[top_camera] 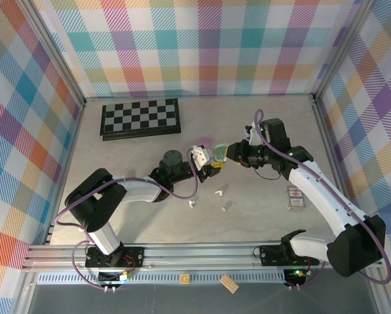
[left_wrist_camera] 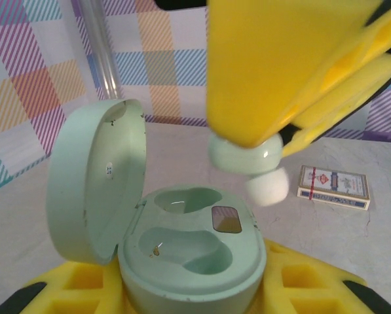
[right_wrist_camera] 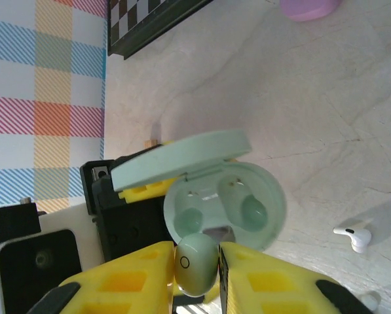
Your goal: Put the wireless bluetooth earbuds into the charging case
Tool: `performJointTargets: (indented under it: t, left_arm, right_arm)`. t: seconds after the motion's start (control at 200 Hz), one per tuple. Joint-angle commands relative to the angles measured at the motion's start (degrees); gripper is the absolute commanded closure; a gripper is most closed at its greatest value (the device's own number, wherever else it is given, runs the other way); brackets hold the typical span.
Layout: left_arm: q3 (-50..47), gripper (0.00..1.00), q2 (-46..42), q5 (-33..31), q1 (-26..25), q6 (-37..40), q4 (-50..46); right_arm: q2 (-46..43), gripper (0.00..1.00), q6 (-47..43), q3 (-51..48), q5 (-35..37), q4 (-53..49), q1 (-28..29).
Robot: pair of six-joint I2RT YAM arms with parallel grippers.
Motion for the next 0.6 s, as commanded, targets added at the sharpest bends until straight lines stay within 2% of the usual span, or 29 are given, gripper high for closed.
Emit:
performJointTargets:
  t: [0.0, 0.595]
  left_arm:
    - [2.39, 0.7, 1.4, -1.55, -1.46, 2.19, -0.8]
    - [3.98, 0.71, 1.62, -2.06, -2.63, -0.65, 1.26]
  right_arm:
    - [0.69, 0.74, 0.82, 1.28, -1.8, 2.62, -0.11]
    - [1.72, 0.74, -0.85, -0.3, 0.63, 1.25, -0.11]
